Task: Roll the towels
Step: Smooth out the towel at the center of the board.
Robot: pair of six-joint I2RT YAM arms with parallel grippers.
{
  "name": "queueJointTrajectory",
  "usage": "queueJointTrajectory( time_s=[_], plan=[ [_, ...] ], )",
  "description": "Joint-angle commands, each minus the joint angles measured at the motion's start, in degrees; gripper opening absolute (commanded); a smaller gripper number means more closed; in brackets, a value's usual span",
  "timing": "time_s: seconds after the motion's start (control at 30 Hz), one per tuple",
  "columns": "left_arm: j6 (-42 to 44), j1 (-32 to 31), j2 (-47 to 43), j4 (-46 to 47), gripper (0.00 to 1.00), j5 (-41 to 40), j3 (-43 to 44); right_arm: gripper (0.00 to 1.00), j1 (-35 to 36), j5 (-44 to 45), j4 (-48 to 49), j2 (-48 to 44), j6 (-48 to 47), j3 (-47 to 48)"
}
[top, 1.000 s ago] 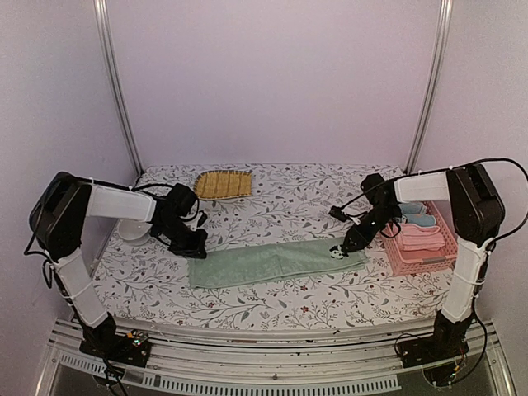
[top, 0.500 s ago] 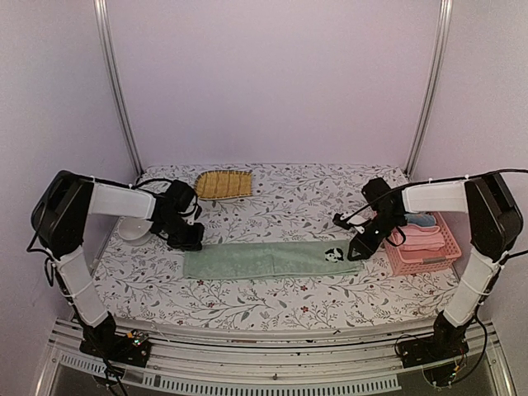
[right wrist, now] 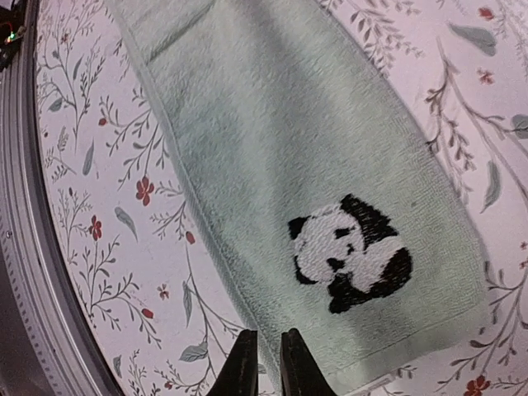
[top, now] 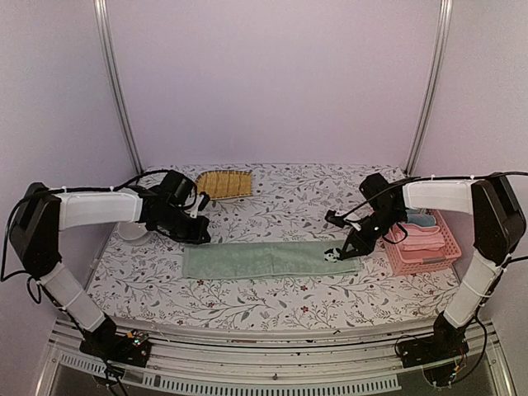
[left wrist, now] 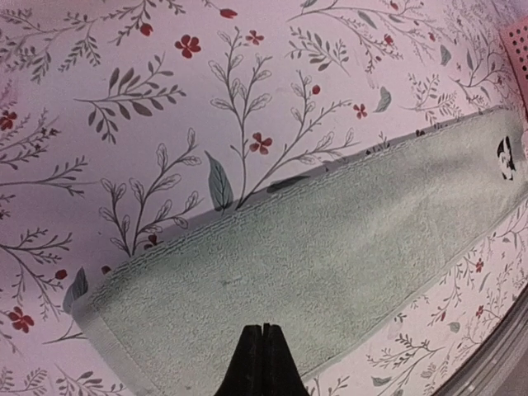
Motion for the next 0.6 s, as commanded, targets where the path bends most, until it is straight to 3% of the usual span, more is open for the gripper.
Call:
queueJointTrajectory(
  time_s=[0.0, 0.23, 0.57],
  plan=[
    [-2.2, -0.6, -2.0, -1.2, 0.0, 3.3, -8.1, 0.13, 1.7, -0.2, -1.7, 2.2, -2.7, -4.0],
    [-5.3, -0.3, -2.5, -1.3, 0.0, 0.8, -15.2, 0.12, 1.8, 1.5, -1.3, 2.9, -5.2, -8.2],
    [-5.2, 0.5, 0.4, -5.2, 0.0, 2.0, -16.2, 0.14, 1.5, 14.3, 2.6, 7.5, -3.1, -9.2]
  ],
)
